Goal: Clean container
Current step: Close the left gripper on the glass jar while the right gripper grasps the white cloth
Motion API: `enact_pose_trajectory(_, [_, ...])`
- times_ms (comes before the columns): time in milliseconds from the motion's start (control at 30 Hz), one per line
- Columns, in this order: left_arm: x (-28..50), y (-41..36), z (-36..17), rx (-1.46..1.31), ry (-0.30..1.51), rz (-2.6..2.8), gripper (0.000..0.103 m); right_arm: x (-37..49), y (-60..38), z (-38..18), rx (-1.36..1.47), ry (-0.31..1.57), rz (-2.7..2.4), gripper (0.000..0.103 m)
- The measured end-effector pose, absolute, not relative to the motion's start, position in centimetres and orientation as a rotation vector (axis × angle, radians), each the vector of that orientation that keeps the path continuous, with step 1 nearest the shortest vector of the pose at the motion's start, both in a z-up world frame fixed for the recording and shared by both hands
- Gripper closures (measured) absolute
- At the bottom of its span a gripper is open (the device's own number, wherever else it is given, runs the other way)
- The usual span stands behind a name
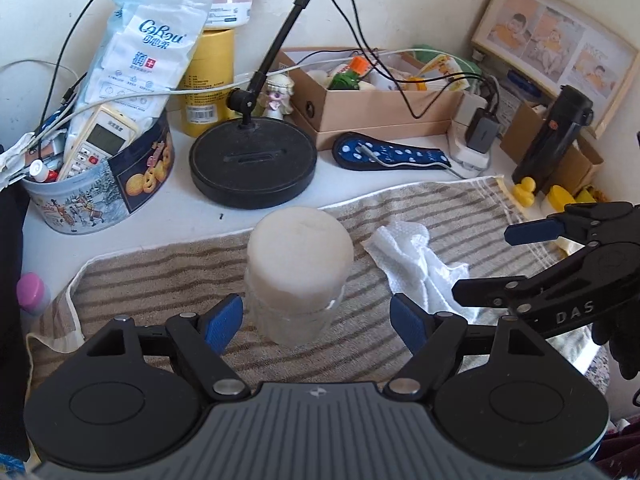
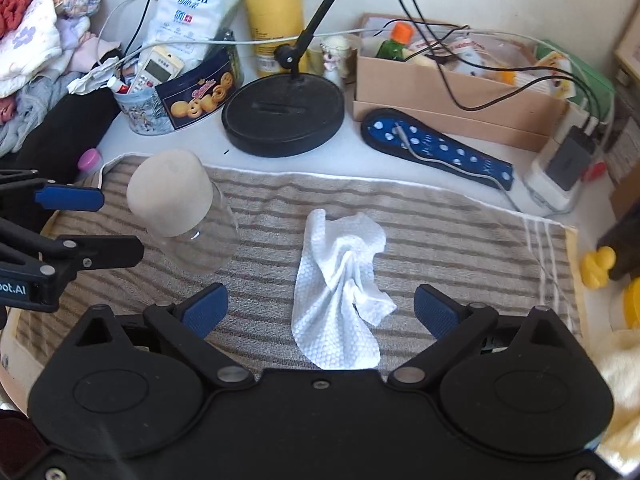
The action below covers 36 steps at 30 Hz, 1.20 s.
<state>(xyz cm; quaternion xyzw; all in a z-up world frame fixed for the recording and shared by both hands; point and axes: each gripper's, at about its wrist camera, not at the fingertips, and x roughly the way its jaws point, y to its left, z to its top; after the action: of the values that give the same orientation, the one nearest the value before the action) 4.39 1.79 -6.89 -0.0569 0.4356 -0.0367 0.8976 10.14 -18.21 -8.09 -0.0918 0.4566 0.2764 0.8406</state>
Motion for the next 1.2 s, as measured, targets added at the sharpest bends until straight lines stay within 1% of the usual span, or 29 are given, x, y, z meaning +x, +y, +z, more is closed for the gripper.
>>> enact_pose_trajectory(233, [5.1,1.6,-8.5,-0.102,0.888,-0.018,0.023,11.8,-19.1,-10.1,-0.137,0.962,0.638,0.004])
enact_pose_trajectory(467, [5.5,1.3,-10.0,-0.086,0.869,0.0,0.023,12.3,-18.9,-11.9,-0.183,0.945,0.708,0.006])
enact_pose_trajectory(500, [5.6,1.3,-10.0,-0.09,0.864,0.008,0.023,12.4,-18.9,-12.2,-0.19,0.942,0.718,0.008])
enact_pose_trajectory(633, [5.7,1.2,-10.4,-0.104,0.844,0.038,0.023,12.6,-18.7,-13.0,-0.217,0.931,0.755,0.025])
enact_pose_trajectory(667, [5.8,1.2,-10.5,-0.107,0.839,0.045,0.023,12.7,-18.7,-13.2,-0.223,0.928,0.765,0.026])
enact_pose_trajectory(967, [6.1,0.9,-11.2,-0.136,0.797,0.11,0.023,13.6,-18.1,-14.8,-0.263,0.925,0.802,0.029])
enact_pose_trajectory(1000, [6.1,0.8,-11.1,-0.131,0.798,0.11,0.024,13.7,-18.1,-15.0,-0.262,0.928,0.807,0.035])
enact_pose_trajectory(1033, [6.2,0.7,-11.1,-0.127,0.8,0.11,0.029,13.8,-18.0,-15.1,-0.261,0.932,0.811,0.045])
enact_pose_trajectory(1100, [6.3,0.4,-11.0,-0.114,0.802,0.115,0.03,13.9,-18.0,-15.5,-0.265,0.938,0.806,0.056])
enact_pose_trajectory(1200, [6.6,0.0,-11.0,-0.093,0.803,0.124,0.03,13.9,-18.1,-15.9,-0.27,0.94,0.798,0.062])
